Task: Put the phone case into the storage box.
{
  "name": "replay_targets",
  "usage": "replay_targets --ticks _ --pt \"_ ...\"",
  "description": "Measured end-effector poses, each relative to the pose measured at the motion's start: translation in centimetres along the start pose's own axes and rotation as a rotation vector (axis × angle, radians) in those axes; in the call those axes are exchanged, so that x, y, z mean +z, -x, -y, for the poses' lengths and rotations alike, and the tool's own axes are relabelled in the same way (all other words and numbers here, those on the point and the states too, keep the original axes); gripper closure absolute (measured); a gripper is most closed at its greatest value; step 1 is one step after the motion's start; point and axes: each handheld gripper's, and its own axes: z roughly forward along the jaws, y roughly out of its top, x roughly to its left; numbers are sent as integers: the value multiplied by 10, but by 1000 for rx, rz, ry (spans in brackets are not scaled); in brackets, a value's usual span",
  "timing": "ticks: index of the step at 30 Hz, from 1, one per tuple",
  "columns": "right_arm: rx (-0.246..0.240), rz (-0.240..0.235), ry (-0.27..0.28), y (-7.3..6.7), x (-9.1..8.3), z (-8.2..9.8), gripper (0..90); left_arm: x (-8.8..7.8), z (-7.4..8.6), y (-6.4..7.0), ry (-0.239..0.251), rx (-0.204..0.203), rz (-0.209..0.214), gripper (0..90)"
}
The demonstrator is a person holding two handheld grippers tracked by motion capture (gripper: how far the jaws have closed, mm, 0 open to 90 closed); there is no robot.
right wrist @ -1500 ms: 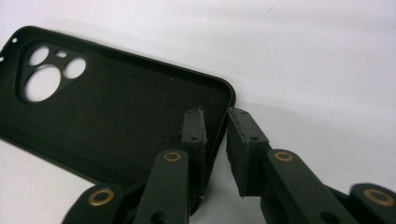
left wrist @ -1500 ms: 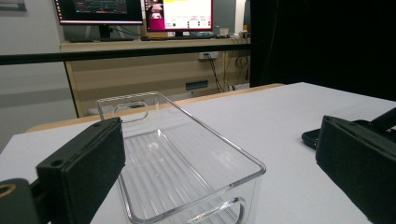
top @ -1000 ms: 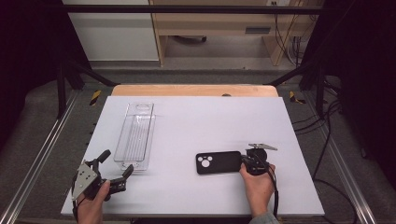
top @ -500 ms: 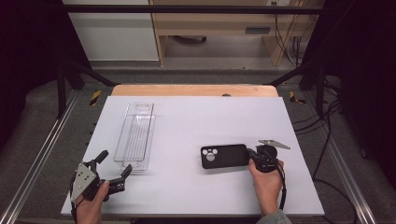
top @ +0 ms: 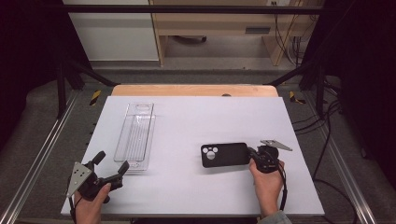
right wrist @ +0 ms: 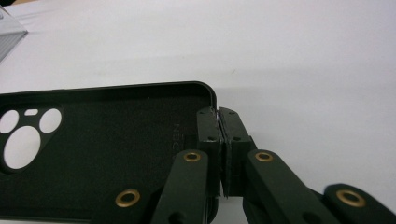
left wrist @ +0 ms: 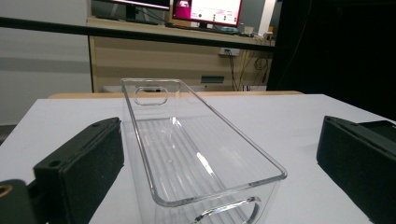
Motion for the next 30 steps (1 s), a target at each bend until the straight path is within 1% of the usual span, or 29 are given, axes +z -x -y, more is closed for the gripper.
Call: replay_targets --ticks 2,4,5,8,12,14,16,18,20,22,24,25,26,27,30 --pt "10 -5 5 0 -1 0 888 1 -1 0 -14 -3 -17 2" --pt "15 -11 11 0 -1 -1 888 2 -1 1 -28 8 -19 3" --pt "12 -8 17 -1 -1 -2 888 2 -1 2 -31 8 -21 3" --pt "10 -5 30 -2 -1 -2 888 4 -1 4 -35 10 -14 3" --pt "8 2 45 -1 -3 -1 888 8 -1 10 -53 27 -8 3" --pt "11 0 49 0 -4 -1 888 8 -2 12 -53 39 -5 4" --pt "10 0 52 0 -5 0 888 8 -2 13 -53 41 -5 4" --pt "12 2 62 0 -6 0 888 7 -2 12 -53 38 -5 5" --pt "12 1 70 -1 -6 -1 888 8 -2 12 -54 24 -16 21" --pt "10 -3 77 -1 -6 -1 888 8 -2 12 -53 22 -14 20" --pt "12 1 90 -1 -7 0 888 8 -2 14 -50 30 -13 19" --pt "16 1 96 -1 -8 0 888 8 -2 15 -56 47 -17 19" --pt "16 1 96 -1 -8 0 888 8 -2 15 -56 47 -17 19" --pt "28 -3 103 -1 -8 0 888 7 -2 16 -61 61 -20 19" --pt "33 -5 107 -1 -8 -1 888 6 -2 16 -59 59 -23 19"
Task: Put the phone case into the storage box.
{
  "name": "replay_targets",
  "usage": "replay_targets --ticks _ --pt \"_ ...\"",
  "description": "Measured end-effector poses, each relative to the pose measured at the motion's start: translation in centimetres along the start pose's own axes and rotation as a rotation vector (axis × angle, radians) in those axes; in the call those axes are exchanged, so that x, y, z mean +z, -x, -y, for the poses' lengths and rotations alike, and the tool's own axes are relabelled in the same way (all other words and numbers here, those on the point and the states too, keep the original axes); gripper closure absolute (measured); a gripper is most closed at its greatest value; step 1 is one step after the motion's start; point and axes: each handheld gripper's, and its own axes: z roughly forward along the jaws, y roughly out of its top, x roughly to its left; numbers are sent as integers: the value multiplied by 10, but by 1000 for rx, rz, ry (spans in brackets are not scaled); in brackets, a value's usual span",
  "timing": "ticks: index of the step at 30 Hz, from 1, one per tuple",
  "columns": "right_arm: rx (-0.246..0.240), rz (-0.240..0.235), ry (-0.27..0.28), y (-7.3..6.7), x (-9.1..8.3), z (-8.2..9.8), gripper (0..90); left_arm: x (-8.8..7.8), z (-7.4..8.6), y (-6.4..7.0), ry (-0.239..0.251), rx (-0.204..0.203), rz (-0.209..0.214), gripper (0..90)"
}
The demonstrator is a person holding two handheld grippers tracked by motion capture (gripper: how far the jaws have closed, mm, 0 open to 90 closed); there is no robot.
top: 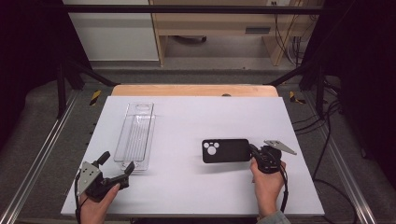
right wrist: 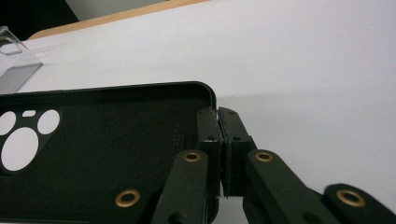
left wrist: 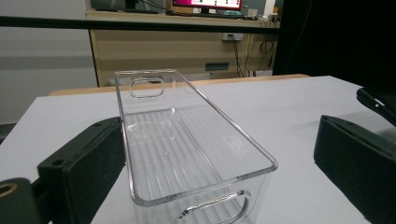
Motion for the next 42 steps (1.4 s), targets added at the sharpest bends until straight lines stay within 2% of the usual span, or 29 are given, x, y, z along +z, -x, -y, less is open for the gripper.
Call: replay_targets --ticks 4,11,14,19,24,25,26,28,29,30,33,36,38,39,40,42 --pt "-5 7 14 -3 -1 -1 888 0 -1 1 1 -6 0 19" --pt "14 1 32 -1 -4 -3 888 1 -4 11 1 10 -2 19" --pt "21 1 39 0 -6 -3 888 1 -7 17 1 21 -16 19" --pt "23 -4 59 -2 -8 -6 888 6 -11 30 -9 43 8 19" --pt "18 -3 55 -3 -6 -5 888 12 -17 46 -34 57 20 19" --pt "16 -2 58 -4 -6 -5 888 16 -20 54 -48 60 27 19" --pt "16 -2 58 -4 -6 -5 888 16 -20 54 -48 60 27 19" --pt "18 -6 68 -5 -8 -7 888 22 -22 62 -58 62 39 19" --pt "17 -10 72 -6 -9 -8 888 30 -26 72 -69 77 54 19" --pt "17 -10 72 -6 -9 -8 888 30 -26 72 -69 77 54 19" --pt "0 -7 88 -9 -9 -10 888 44 -33 88 -91 100 76 19" --pt "-5 -10 87 -8 -10 -8 888 64 -39 104 -112 82 109 21" --pt "3 -12 86 -6 -11 -7 888 70 -41 108 -117 73 122 21" --pt "9 -13 87 -4 -12 -6 888 79 -43 116 -134 84 135 22" --pt "9 -13 87 -4 -12 -6 888 79 -43 116 -134 84 135 22" --pt "14 -11 94 -2 -14 -7 888 88 -47 126 -143 95 152 22"
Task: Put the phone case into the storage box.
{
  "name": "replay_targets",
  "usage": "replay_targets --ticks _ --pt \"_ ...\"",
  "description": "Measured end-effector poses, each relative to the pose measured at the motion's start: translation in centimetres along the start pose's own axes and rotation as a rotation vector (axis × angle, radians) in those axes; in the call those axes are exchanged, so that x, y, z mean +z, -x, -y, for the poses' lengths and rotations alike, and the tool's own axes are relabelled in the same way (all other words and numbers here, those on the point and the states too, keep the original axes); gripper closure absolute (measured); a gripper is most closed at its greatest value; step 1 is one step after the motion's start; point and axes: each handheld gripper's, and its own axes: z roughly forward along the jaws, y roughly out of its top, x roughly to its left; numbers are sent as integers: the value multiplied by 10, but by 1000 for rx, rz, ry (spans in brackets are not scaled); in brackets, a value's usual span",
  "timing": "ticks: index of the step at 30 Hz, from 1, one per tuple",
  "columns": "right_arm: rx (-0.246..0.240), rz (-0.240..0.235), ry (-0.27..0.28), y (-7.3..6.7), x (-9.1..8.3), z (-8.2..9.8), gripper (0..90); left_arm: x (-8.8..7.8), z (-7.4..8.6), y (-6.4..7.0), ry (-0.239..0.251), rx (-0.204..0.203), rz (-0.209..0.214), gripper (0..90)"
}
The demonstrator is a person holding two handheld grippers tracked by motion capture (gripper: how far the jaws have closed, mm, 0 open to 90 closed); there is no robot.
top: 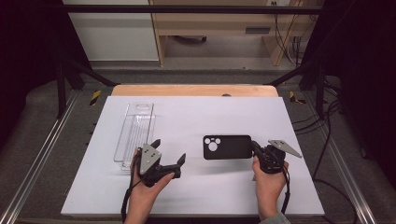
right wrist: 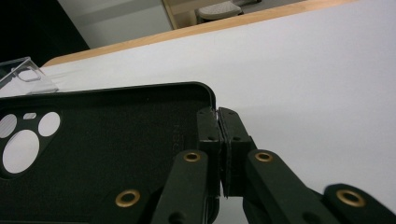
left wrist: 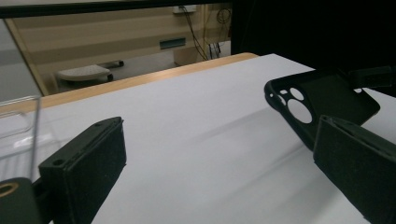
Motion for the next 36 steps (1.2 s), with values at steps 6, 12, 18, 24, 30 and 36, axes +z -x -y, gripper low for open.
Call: replay_targets --ticks 6,12,18,24,30,36 --pt "1 4 19 1 -2 -4 888 20 -13 19 -20 36 44 22" --pt "-5 -2 22 -3 -2 -4 888 29 -19 31 -26 32 62 23" --pt "-1 -4 31 -5 -4 -4 888 32 -24 36 -31 47 63 23" --pt "2 -9 49 -7 -6 -5 888 38 -26 43 -40 55 63 24" --pt "-1 -15 68 -9 -10 -7 888 47 -27 52 -56 63 79 35" --pt "-10 -17 76 -10 -11 -6 889 54 -22 52 -76 44 85 111"
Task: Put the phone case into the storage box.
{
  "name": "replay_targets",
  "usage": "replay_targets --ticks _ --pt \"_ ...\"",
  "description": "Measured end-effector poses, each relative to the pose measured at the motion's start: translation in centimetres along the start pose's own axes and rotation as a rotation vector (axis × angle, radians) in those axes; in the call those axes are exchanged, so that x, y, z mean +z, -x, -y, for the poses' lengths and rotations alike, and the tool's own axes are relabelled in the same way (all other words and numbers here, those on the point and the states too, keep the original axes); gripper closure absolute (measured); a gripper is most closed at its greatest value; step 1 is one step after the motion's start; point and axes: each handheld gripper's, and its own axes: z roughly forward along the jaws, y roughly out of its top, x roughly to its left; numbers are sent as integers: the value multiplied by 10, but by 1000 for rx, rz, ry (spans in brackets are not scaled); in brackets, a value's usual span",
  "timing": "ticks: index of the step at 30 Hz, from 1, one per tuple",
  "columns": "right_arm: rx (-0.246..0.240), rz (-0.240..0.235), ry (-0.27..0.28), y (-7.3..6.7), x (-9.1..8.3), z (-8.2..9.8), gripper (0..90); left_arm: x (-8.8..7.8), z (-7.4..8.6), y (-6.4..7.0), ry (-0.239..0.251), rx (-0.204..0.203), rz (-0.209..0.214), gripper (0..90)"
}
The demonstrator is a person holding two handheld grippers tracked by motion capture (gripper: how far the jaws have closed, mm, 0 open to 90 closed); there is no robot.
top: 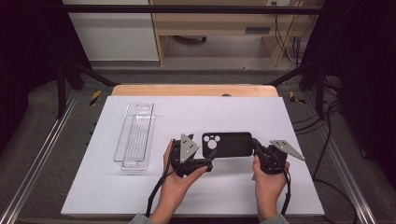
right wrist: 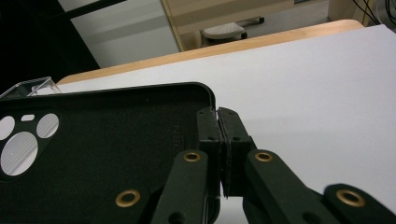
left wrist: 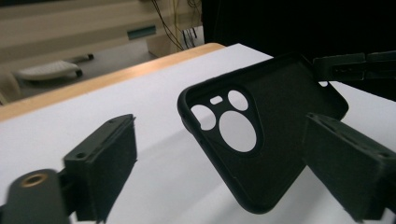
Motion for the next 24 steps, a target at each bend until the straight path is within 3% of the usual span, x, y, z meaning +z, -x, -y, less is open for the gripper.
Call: replay_targets --ticks 6,15,24 --pt "-6 -7 10 -3 -1 -1 889 6 4 -6 -29 -45 27 208" --pt "-19 -11 15 -8 -1 2 888 4 8 -11 -32 -110 61 449" --pt "-21 -7 16 -7 0 2 888 2 12 -14 -18 -136 63 607"
